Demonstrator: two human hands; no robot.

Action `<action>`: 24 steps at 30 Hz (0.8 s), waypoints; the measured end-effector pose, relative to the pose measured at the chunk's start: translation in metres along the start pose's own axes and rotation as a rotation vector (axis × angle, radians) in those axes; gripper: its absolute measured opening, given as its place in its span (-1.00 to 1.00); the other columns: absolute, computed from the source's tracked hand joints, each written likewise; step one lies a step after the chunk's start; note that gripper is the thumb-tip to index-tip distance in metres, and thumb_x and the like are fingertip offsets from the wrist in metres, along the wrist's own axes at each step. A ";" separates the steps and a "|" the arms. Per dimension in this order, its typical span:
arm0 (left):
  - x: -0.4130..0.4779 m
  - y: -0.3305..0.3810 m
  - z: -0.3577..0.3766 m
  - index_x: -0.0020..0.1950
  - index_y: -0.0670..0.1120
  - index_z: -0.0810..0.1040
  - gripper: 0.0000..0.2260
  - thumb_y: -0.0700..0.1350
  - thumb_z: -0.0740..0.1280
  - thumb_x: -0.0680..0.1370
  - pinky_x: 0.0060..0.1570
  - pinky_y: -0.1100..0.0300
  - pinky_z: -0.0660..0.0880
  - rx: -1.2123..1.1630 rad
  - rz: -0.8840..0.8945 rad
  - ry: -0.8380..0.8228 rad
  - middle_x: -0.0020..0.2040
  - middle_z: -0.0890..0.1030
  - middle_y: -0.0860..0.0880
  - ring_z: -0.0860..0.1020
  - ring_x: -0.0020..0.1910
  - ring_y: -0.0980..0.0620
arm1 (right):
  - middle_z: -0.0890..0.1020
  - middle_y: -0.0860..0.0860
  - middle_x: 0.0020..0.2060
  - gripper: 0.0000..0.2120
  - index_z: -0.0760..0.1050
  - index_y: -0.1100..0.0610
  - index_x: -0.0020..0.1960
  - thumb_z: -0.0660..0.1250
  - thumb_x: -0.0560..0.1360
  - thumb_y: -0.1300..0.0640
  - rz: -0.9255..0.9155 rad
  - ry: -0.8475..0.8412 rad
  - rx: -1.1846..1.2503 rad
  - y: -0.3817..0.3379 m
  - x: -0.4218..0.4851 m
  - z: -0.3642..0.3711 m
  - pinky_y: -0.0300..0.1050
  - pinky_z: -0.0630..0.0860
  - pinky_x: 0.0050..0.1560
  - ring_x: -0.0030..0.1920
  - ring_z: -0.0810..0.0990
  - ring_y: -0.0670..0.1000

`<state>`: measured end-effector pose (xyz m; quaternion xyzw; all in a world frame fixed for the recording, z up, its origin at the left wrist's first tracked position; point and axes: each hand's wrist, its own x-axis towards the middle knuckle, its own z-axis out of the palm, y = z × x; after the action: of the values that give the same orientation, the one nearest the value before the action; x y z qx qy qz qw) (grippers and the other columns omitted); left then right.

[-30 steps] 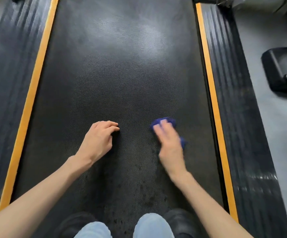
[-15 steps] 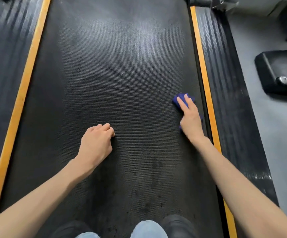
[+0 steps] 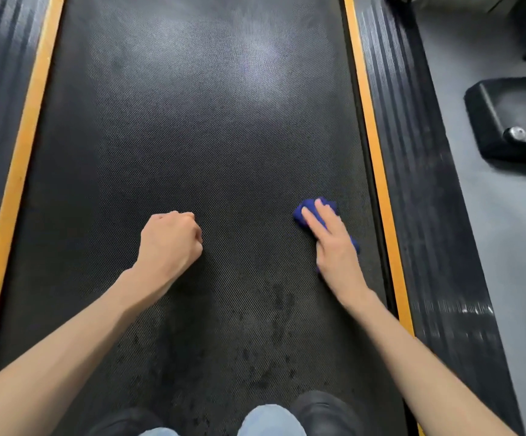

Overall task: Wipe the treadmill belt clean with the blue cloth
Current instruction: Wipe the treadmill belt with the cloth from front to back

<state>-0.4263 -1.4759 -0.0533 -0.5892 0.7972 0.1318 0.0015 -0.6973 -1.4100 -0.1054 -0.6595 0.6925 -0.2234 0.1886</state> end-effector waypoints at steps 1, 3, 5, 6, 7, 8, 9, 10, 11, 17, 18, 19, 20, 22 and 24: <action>-0.001 0.000 0.000 -0.27 -0.13 0.70 -0.82 -0.27 0.31 0.41 -0.12 0.09 0.41 0.002 0.003 -0.005 -0.21 0.62 -0.04 0.56 -0.13 -0.13 | 0.26 0.12 0.44 -0.48 0.35 0.16 0.39 0.10 0.46 0.40 0.033 0.029 -0.013 0.005 0.026 -0.001 -0.07 0.06 0.48 0.45 0.20 0.08; -0.004 -0.001 -0.002 -0.21 -0.10 0.70 -0.82 -0.26 0.30 0.44 -0.11 0.09 0.41 -0.017 0.003 -0.024 -0.16 0.61 -0.03 0.55 -0.08 -0.12 | 0.24 0.13 0.45 -0.47 0.34 0.17 0.40 0.08 0.47 0.46 0.136 0.062 -0.002 0.009 0.075 -0.005 -0.01 0.03 0.49 0.47 0.16 0.11; -0.006 -0.003 -0.001 -0.17 -0.08 0.70 -0.80 -0.26 0.29 0.46 -0.08 0.07 0.42 -0.030 -0.005 -0.033 -0.13 0.61 -0.02 0.54 -0.04 -0.11 | 0.25 0.12 0.45 -0.48 0.35 0.17 0.38 0.08 0.47 0.46 0.240 0.115 0.045 0.005 0.105 -0.008 -0.05 0.02 0.49 0.47 0.15 0.10; -0.007 -0.004 0.000 -0.17 -0.09 0.69 -0.81 -0.28 0.29 0.45 -0.10 0.05 0.43 -0.033 -0.010 -0.029 -0.13 0.61 -0.03 0.54 -0.04 -0.12 | 0.29 0.12 0.43 -0.50 0.39 0.19 0.36 0.09 0.46 0.43 0.258 0.149 0.059 -0.001 0.109 -0.006 -0.06 0.03 0.48 0.46 0.19 0.11; -0.009 -0.005 0.001 -0.18 -0.11 0.69 -0.82 -0.31 0.31 0.43 -0.15 0.05 0.44 -0.042 -0.004 -0.018 -0.14 0.60 -0.04 0.54 -0.06 -0.14 | 0.33 0.13 0.41 -0.52 0.42 0.20 0.33 0.10 0.44 0.39 0.231 0.165 0.055 -0.008 0.103 -0.002 -0.05 0.07 0.47 0.44 0.23 0.11; -0.010 -0.006 0.003 -0.21 -0.13 0.68 -0.82 -0.34 0.32 0.39 -0.22 0.05 0.45 -0.050 0.012 -0.001 -0.18 0.60 -0.05 0.55 -0.10 -0.16 | 0.37 0.14 0.38 -0.55 0.45 0.20 0.31 0.12 0.44 0.33 0.157 0.157 0.034 -0.016 0.089 0.003 -0.04 0.10 0.47 0.41 0.28 0.11; -0.012 -0.006 0.005 -0.25 -0.14 0.67 -0.83 -0.37 0.34 0.34 -0.30 0.07 0.46 -0.045 0.035 0.016 -0.23 0.59 -0.06 0.56 -0.17 -0.17 | 0.40 0.13 0.36 -0.58 0.47 0.18 0.29 0.14 0.45 0.28 0.063 0.126 0.023 -0.023 0.069 0.010 -0.05 0.13 0.46 0.39 0.32 0.10; -0.014 -0.007 0.006 -0.29 -0.15 0.65 -0.83 -0.38 0.33 0.30 -0.38 0.08 0.47 -0.028 0.065 0.035 -0.29 0.58 -0.05 0.56 -0.23 -0.17 | 0.42 0.13 0.35 -0.62 0.49 0.17 0.27 0.15 0.48 0.24 -0.027 0.080 0.028 -0.030 0.045 0.016 -0.08 0.14 0.45 0.37 0.35 0.09; -0.016 -0.006 0.006 -0.33 -0.15 0.63 -0.84 -0.36 0.30 0.28 -0.43 0.10 0.48 0.001 0.099 0.039 -0.34 0.55 -0.04 0.56 -0.29 -0.16 | 0.42 0.11 0.34 -0.64 0.49 0.15 0.27 0.15 0.51 0.20 -0.113 0.011 0.037 -0.034 0.020 0.021 -0.10 0.13 0.45 0.36 0.35 0.07; -0.016 -0.007 0.007 -0.24 -0.07 0.53 -0.76 0.03 0.15 0.37 -0.30 0.11 0.48 0.050 0.188 0.001 -0.29 0.53 0.03 0.54 -0.25 -0.06 | 0.29 0.01 0.43 -0.45 0.30 0.04 0.41 0.09 0.46 0.36 -0.451 -0.342 -0.057 -0.018 -0.035 0.016 -0.14 -0.03 0.49 0.46 0.17 -0.02; -0.017 -0.009 0.009 -0.20 -0.06 0.52 -0.78 0.07 0.23 0.40 -0.26 0.09 0.48 0.068 0.194 -0.004 -0.25 0.54 0.03 0.53 -0.22 -0.06 | 0.33 0.07 0.41 -0.47 0.34 0.08 0.38 0.06 0.45 0.35 -0.395 -0.286 -0.054 -0.011 -0.021 0.011 -0.16 0.00 0.49 0.44 0.22 0.01; -0.019 -0.010 0.011 -0.16 -0.06 0.51 -0.76 0.11 0.31 0.39 -0.24 0.08 0.49 0.086 0.203 -0.011 -0.22 0.53 0.02 0.53 -0.20 -0.06 | 0.35 0.11 0.39 -0.50 0.39 0.12 0.36 0.05 0.45 0.33 -0.306 -0.199 -0.039 -0.003 -0.004 0.004 -0.18 0.02 0.47 0.42 0.26 0.05; -0.023 -0.011 0.013 -0.13 -0.06 0.50 -0.70 0.14 0.38 0.35 -0.23 0.07 0.49 0.108 0.212 -0.025 -0.19 0.53 0.01 0.52 -0.18 -0.06 | 0.35 0.14 0.39 -0.53 0.41 0.15 0.34 0.06 0.47 0.33 -0.194 -0.113 -0.017 0.006 0.014 -0.004 -0.20 0.03 0.47 0.42 0.27 0.08; -0.030 -0.012 0.017 -0.08 -0.08 0.49 -0.60 0.17 0.45 0.28 -0.21 0.06 0.50 0.154 0.229 -0.041 -0.14 0.52 -0.01 0.52 -0.17 -0.08 | 0.30 0.12 0.42 -0.56 0.40 0.16 0.35 0.09 0.52 0.38 0.058 0.020 0.052 0.016 0.046 -0.018 -0.26 0.02 0.45 0.44 0.22 0.07; -0.036 -0.012 0.021 -0.06 -0.10 0.50 -0.56 0.16 0.49 0.25 -0.17 0.05 0.51 0.170 0.234 -0.016 -0.11 0.52 -0.03 0.52 -0.17 -0.08 | 0.27 0.11 0.44 -0.53 0.38 0.17 0.36 0.08 0.51 0.44 0.267 0.138 0.034 0.008 0.063 -0.015 -0.22 0.03 0.44 0.45 0.20 0.08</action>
<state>-0.4071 -1.4409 -0.0702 -0.4889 0.8687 0.0677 0.0426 -0.7157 -1.4722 -0.0954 -0.5413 0.7815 -0.2527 0.1799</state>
